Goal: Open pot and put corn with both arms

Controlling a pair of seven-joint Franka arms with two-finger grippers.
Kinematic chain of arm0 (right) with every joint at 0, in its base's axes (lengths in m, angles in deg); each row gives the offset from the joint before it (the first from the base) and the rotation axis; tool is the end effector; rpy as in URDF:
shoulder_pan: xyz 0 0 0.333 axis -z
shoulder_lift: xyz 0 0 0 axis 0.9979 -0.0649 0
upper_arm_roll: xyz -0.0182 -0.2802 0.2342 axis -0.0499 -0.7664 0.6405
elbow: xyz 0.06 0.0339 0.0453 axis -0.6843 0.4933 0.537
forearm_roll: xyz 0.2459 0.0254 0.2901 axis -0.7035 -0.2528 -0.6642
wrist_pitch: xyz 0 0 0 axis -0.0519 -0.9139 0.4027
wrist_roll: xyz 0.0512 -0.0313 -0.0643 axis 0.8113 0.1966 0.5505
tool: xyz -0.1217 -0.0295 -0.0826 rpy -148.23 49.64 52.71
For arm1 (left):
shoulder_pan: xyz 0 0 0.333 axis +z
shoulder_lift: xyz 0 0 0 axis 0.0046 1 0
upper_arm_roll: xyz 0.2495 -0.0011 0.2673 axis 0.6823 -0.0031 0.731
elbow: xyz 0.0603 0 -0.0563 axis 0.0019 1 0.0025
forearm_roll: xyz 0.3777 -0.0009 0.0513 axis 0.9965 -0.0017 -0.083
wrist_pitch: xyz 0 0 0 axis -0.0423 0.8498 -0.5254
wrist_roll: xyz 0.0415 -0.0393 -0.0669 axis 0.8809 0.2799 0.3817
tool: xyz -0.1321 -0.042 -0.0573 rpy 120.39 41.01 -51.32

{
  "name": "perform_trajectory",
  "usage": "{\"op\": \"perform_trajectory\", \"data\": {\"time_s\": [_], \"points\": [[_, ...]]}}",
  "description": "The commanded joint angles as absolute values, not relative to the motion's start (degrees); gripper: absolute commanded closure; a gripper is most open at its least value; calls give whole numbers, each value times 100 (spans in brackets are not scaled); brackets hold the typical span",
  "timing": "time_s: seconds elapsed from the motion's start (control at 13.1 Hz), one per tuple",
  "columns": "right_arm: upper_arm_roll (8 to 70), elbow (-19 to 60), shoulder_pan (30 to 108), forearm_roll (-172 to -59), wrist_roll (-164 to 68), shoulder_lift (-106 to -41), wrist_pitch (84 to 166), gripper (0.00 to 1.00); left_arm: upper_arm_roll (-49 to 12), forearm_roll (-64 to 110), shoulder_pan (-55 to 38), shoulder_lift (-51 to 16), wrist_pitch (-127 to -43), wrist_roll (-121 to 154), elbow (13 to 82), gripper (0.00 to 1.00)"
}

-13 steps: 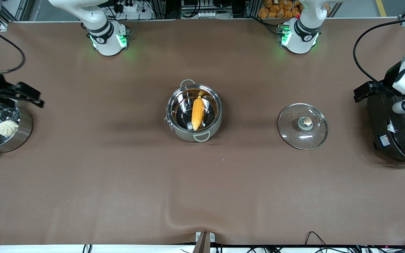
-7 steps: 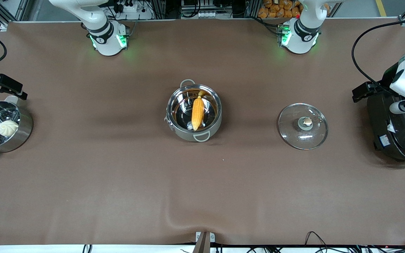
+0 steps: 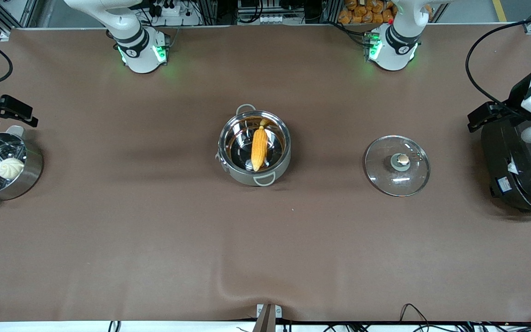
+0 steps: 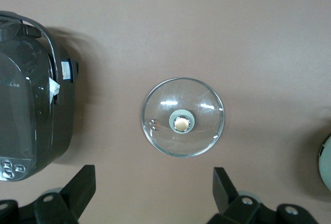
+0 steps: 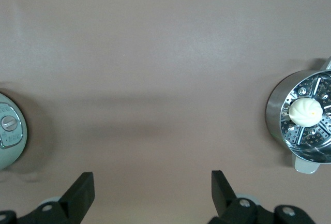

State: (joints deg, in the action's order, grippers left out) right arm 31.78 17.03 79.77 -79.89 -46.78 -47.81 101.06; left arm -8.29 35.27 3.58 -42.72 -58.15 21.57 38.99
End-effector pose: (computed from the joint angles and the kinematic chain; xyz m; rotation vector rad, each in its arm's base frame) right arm 0.5242 -0.0547 0.6093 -3.1050 -0.0011 0.0449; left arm 0.5433 -0.0364 0.6233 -3.0785 -0.1786 0.0041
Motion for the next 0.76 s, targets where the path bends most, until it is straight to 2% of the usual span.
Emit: {"op": "perform_trajectory", "data": {"time_s": [0.0, 0.69], "points": [[3206, 1644, 7899, -7896, -4820, -4657, 10052, 0, -882, 3417, 422, -4329, -5581, 1997, 3677, 0], [3250, 1468, 7811, -7878, -4978, -4666, 9806, 0, -882, 3143, 378, -4320, -5493, 2023, 3677, 0]]}}
